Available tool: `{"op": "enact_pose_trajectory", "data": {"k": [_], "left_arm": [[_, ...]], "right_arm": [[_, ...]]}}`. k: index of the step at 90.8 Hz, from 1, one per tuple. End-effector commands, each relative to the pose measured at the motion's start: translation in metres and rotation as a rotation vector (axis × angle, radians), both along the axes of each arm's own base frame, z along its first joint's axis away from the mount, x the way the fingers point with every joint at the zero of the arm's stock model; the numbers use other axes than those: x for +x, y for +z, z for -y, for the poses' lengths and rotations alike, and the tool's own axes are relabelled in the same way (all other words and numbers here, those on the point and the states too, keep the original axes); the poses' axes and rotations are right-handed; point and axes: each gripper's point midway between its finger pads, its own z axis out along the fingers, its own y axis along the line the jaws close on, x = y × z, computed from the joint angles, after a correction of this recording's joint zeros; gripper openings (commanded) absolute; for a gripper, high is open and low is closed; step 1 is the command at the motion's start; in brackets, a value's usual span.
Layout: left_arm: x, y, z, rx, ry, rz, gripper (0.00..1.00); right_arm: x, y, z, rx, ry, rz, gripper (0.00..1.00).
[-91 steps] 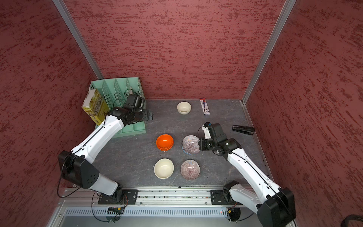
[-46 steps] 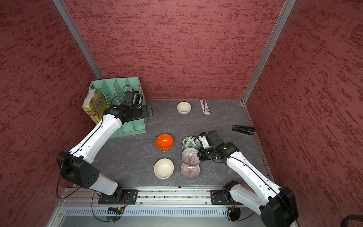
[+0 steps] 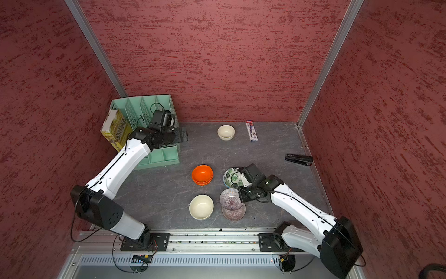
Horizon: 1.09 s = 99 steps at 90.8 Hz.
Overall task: Stack the bowls
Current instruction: Place the bowl in the bowl.
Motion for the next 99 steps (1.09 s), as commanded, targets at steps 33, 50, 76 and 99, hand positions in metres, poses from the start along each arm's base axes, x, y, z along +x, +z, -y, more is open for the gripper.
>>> {"op": "enact_pose_trajectory", "data": {"k": [33,50,76,99], "left_arm": [[0.012,0.010,0.011,-0.015,-0.035,0.021,1.00],[0.011,0.009,0.013,-0.016,-0.040,0.019,1.00],[0.005,0.011,0.013,-0.008,-0.040,0.026,1.00],[0.003,0.015,0.015,-0.008,-0.045,0.030,1.00]], "right_arm": [[-0.008,-0.009,0.004,-0.049,-0.038,0.032,0.00],[-0.014,-0.021,-0.001,-0.089,-0.005,0.013,0.00],[-0.017,-0.032,0.000,-0.145,-0.003,0.004,0.20],[-0.009,-0.005,0.008,-0.119,-0.054,0.099,0.46]]}}
